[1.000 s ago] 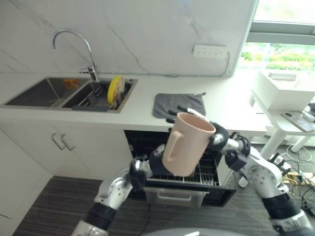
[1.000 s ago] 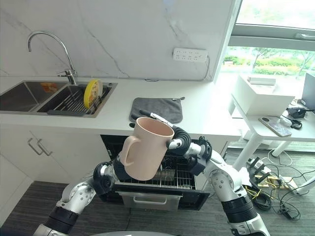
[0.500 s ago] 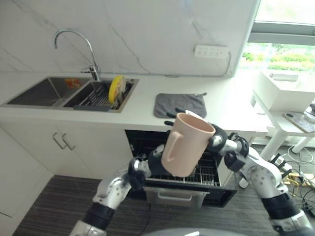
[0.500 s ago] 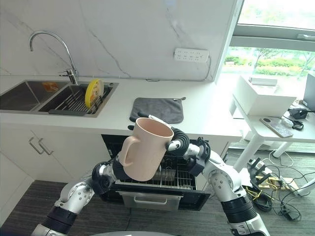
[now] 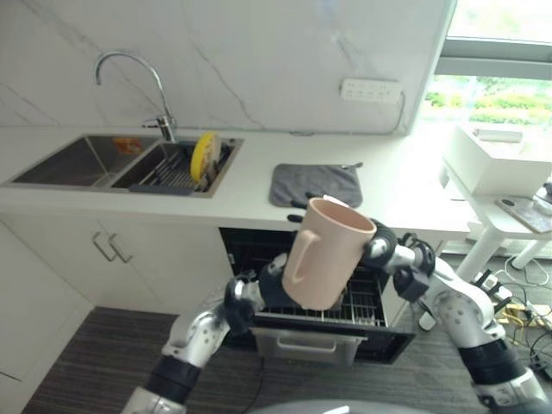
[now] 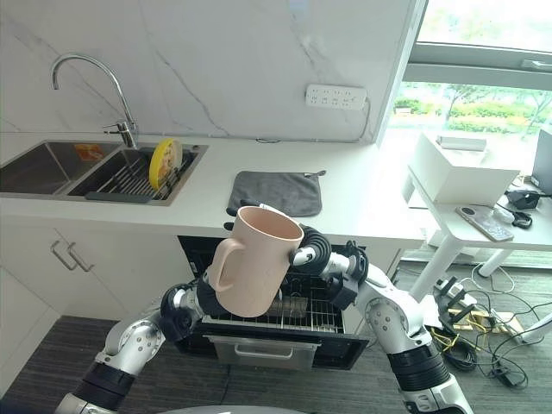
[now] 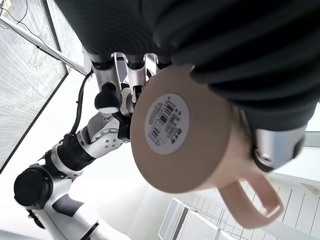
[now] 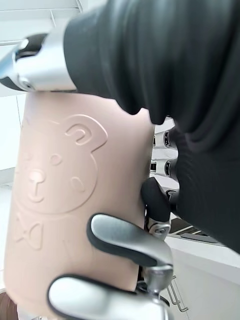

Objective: Place the dishes in the dishwasher.

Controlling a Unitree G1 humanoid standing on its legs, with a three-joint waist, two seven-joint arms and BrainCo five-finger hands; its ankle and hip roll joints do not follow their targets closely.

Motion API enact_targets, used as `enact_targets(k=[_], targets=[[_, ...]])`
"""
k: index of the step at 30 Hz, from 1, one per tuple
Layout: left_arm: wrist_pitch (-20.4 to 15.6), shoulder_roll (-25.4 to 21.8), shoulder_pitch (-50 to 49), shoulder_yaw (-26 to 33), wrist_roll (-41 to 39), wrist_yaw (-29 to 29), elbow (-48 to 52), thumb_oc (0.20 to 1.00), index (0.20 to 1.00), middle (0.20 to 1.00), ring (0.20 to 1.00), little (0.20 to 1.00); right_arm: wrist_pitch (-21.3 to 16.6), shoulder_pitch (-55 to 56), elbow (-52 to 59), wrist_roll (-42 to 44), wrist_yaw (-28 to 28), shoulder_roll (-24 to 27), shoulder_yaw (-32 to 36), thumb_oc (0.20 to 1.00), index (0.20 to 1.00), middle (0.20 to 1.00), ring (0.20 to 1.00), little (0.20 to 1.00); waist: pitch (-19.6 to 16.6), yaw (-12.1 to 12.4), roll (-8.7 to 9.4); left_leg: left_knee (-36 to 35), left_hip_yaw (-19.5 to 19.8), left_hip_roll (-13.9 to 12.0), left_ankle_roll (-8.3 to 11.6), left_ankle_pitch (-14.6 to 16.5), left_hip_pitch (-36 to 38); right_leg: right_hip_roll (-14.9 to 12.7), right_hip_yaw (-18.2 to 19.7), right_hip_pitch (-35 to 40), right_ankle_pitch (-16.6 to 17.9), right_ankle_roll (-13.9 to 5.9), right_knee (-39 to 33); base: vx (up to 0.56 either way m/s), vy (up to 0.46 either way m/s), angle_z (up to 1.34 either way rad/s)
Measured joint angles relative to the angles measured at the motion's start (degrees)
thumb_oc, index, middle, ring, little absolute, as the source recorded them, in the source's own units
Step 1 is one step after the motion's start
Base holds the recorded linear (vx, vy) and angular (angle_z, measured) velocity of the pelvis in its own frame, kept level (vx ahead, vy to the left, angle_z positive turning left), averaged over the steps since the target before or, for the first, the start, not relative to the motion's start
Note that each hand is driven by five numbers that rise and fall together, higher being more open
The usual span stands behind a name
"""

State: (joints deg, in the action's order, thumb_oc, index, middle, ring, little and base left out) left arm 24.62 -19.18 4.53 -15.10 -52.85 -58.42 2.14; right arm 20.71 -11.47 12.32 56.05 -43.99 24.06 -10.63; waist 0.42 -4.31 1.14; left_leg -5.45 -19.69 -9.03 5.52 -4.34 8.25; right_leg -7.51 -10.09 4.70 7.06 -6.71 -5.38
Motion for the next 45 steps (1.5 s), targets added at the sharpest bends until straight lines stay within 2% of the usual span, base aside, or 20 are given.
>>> enact_targets(k=[12, 29, 37, 45], targets=[[-0.8, 0.2, 0.0, 1.2, 0.0, -0.2, 0.0, 0.2, 0.2, 0.2, 0.2, 0.2, 1.4, 0.0, 0.0, -3.2, -0.5, 0.0, -0.6, 1.0, 1.0, 1.0, 1.0, 1.0, 0.0, 0.0, 0.03, 0.0, 0.0, 0.0, 0.0, 0.0, 0.0, 0.0, 0.0, 0.0, 0.0, 0.0, 0.0, 0.0, 0.0, 0.0], [-0.8, 0.6, -0.1, 1.3, 0.0, -0.8, 0.0, 0.2, 0.2, 0.2, 0.2, 0.2, 1.5, 0.0, 0.0, -2.9, -0.5, -0.6, -0.7, 1.0, 1.0, 1.0, 1.0, 1.0, 0.0, 0.1, 0.02, 0.0, 0.0, 0.0, 0.0, 0.0, 0.0, 0.0, 0.0, 0.0, 0.0, 0.0, 0.0, 0.0, 0.0, 0.0], [-1.0, 0.7, -0.1, 1.3, 0.0, -2.7, 0.1, 0.2, 0.2, 0.2, 0.2, 0.2, 5.0, 0.0, 0.0, 0.3, -0.4, -1.9, -0.5, 1.0, 1.0, 1.0, 1.0, 1.0, 0.0, 0.2, -0.02, 0.0, 0.0, 0.0, 0.0, 0.0, 0.0, 0.0, 0.0, 0.0, 0.0, 0.0, 0.0, 0.0, 0.0, 0.0], [-1.1, 0.7, -1.0, 1.2, 0.0, -2.7, 0.2, 0.2, 0.2, 0.2, 0.2, 0.2, 6.2, 0.0, 0.0, 0.3, -0.4, -1.8, -0.5, 1.0, 1.0, 1.0, 1.0, 1.0, -0.1, 0.2, -0.17, 0.0, 0.0, 0.0, 0.27, 0.2, 0.3, 0.0, 0.0, 0.0, 0.0, 0.03, 0.0, 0.0, 0.0, 0.0]])
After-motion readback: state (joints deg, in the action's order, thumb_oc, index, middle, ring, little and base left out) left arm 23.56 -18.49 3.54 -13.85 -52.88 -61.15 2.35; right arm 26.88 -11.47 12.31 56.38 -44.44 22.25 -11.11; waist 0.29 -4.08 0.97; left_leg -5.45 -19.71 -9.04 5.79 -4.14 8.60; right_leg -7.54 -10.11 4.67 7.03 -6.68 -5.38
